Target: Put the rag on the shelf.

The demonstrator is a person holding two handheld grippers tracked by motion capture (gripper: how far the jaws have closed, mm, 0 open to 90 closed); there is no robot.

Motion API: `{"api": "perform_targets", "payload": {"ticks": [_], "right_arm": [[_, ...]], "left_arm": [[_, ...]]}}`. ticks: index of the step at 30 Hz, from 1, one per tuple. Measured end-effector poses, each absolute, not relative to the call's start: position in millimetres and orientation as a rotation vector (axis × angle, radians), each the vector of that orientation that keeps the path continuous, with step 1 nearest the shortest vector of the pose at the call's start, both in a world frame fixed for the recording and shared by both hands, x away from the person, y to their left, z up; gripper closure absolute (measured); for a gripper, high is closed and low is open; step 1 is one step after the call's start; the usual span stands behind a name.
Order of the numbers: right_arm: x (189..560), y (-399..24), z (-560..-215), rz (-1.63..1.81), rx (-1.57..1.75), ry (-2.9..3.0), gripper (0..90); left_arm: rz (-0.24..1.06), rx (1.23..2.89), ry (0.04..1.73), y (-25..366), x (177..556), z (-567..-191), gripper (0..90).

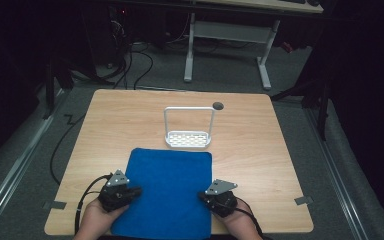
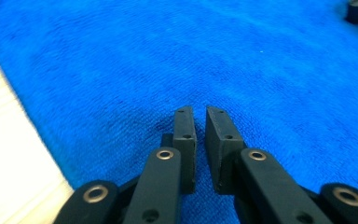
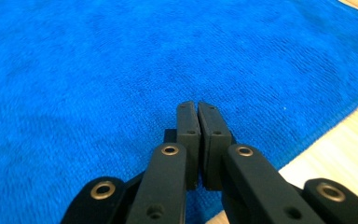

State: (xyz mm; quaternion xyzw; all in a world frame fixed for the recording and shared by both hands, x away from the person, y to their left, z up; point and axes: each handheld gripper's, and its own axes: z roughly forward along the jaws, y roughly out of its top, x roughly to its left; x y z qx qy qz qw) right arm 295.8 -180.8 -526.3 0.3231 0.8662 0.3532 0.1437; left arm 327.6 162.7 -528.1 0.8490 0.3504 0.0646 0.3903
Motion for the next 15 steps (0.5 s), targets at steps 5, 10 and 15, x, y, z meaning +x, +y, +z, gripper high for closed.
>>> {"api": "perform_targets", "payload": {"ticks": [5, 10, 15], "right_arm": [[295.5, -194.9, -525.7, 1.005, 0.982, 2.475, 88.8], [294.7, -215.9, -525.5, 0.992, 1.023, 2.443, 88.8], [294.4, -235.1, -525.2, 0.975, 1.077, 2.408, 88.9]], "left_arm": [[0.164, 2.16, 0.855, 145.7, 327.2, -529.1, 82.8], [0.15, 2.156, 0.829, 127.3, 328.6, -530.1, 83.2], [0.116, 2.144, 0.794, 114.2, 324.8, -531.9, 83.1]]}}
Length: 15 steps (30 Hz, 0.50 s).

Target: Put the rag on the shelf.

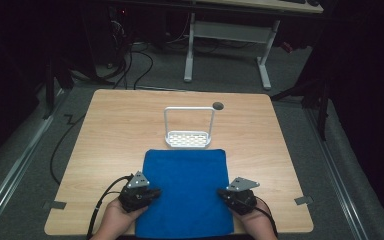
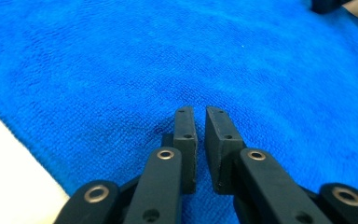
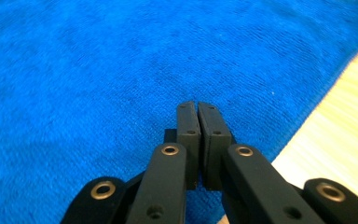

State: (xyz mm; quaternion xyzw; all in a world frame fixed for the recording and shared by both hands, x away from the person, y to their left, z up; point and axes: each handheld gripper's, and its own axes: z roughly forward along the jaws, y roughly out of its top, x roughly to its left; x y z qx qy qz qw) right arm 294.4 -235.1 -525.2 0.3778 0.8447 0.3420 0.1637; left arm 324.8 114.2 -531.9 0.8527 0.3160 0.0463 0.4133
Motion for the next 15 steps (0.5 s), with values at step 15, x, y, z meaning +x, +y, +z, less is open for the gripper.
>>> {"api": "perform_targets", "payload": {"ticks": [15], "right_arm": [[294.2, -242.7, -525.5, 0.987, 1.106, 2.394, 88.0]], "left_arm": [[0.095, 2.134, 0.755, 113.7, 322.5, -533.7, 81.3]]}}
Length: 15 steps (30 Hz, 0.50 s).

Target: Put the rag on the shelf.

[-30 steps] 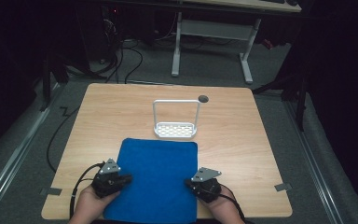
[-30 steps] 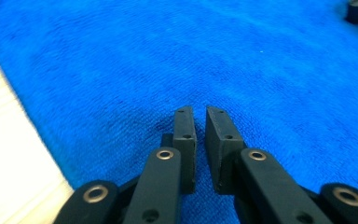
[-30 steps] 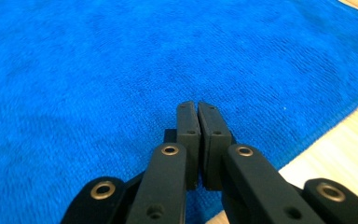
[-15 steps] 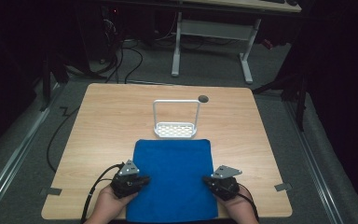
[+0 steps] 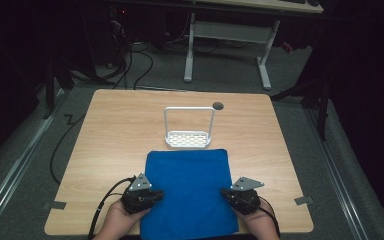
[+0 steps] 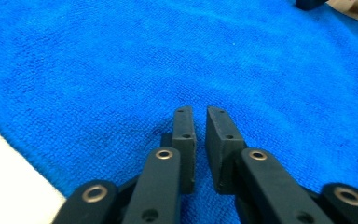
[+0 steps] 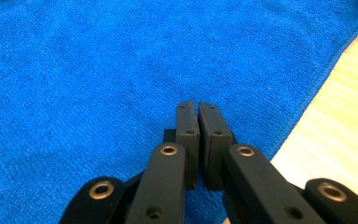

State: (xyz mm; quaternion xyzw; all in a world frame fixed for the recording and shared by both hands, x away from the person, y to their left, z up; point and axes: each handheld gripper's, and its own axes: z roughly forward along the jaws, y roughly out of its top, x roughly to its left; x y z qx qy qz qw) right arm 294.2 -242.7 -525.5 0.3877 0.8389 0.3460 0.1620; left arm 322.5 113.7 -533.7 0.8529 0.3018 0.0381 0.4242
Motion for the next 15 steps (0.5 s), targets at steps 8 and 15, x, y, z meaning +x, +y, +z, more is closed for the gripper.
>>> {"api": "perform_targets", "payload": {"ticks": [8, 15], "right_arm": [[295.2, -245.5, -521.7, 1.037, 1.131, 2.351, 79.0], [298.9, -250.3, -520.0, 1.11, 1.159, 2.303, 68.7]], "left_arm": [[0.175, 1.988, 0.893, 146.3, 336.5, -526.6, 71.7], [0.312, 1.954, 1.045, 163.7, 375.0, -527.7, 61.0]]}}
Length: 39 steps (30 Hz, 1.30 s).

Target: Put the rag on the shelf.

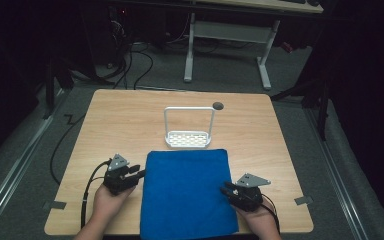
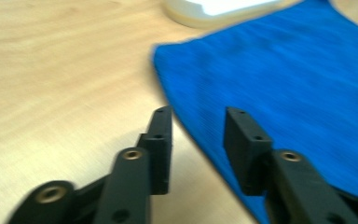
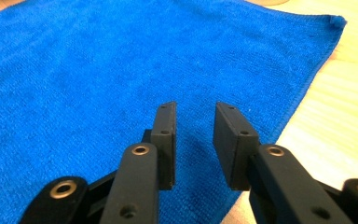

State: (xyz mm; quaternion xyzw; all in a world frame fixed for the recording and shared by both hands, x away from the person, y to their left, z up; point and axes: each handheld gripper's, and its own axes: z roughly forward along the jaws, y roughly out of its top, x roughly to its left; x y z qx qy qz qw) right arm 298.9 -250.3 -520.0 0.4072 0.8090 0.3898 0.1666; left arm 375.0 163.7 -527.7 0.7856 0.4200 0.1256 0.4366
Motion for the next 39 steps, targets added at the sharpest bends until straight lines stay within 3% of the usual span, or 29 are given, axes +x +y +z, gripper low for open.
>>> {"api": "perform_targets", "payload": {"ticks": [8, 19, 29, 39], "right_arm": [[299.6, -253.2, -518.6, 1.128, 1.2, 2.257, 71.8], [301.3, -255.4, -517.6, 1.144, 1.198, 2.259, 72.5], [310.4, -259.2, -518.2, 1.151, 1.244, 2.245, 65.5], [317.6, -259.8, -523.5, 1.109, 1.231, 2.175, 56.3]], "left_arm": [[0.325, 1.925, 1.131, 149.9, 420.9, -529.5, 57.9], [0.329, 1.98, 1.137, 131.0, 440.4, -532.5, 69.0], [0.386, 2.011, 1.104, 123.1, 435.5, -535.3, 82.9], [0.391, 2.025, 1.091, 122.8, 433.8, -535.1, 84.6]]}}
